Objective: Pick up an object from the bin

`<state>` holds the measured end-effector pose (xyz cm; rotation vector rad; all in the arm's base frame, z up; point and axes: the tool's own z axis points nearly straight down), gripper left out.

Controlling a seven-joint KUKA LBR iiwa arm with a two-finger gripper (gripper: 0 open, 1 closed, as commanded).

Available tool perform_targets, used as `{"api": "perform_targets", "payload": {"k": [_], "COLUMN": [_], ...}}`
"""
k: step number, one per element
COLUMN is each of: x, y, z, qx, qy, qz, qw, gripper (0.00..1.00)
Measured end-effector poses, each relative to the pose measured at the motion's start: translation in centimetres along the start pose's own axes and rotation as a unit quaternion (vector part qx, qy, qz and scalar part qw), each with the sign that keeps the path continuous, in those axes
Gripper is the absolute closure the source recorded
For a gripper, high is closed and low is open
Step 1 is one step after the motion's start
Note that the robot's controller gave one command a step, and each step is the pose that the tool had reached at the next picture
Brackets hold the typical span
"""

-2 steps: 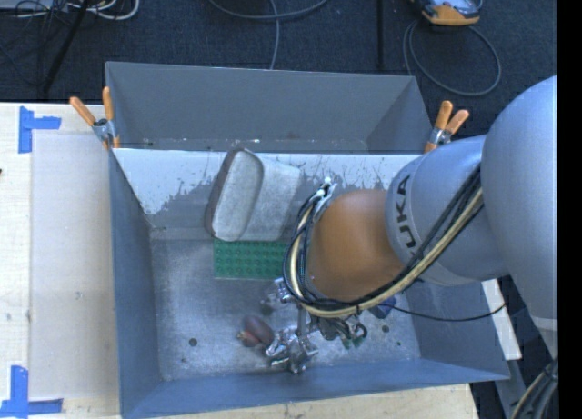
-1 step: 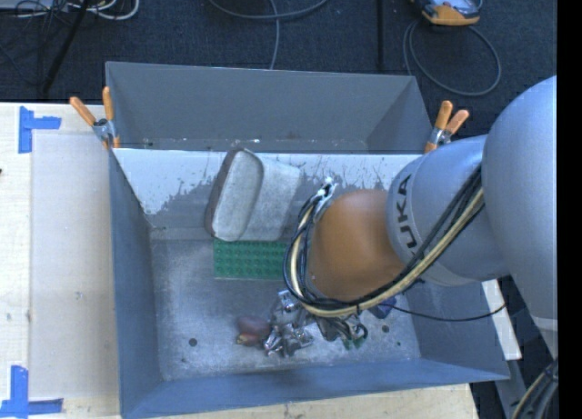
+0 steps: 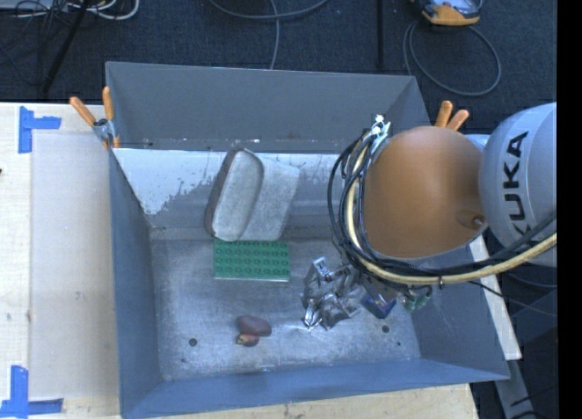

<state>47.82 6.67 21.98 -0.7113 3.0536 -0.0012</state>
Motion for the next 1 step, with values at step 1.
{"api": "perform_targets", "payload": {"k": [1], "x": [-2.42], "y": [0.47], "z": [-9.52], "qx": [0.000], "qy": [-0.0022], "qz": [-0.013], "qw": [0.9999], "gripper": [1.00]}}
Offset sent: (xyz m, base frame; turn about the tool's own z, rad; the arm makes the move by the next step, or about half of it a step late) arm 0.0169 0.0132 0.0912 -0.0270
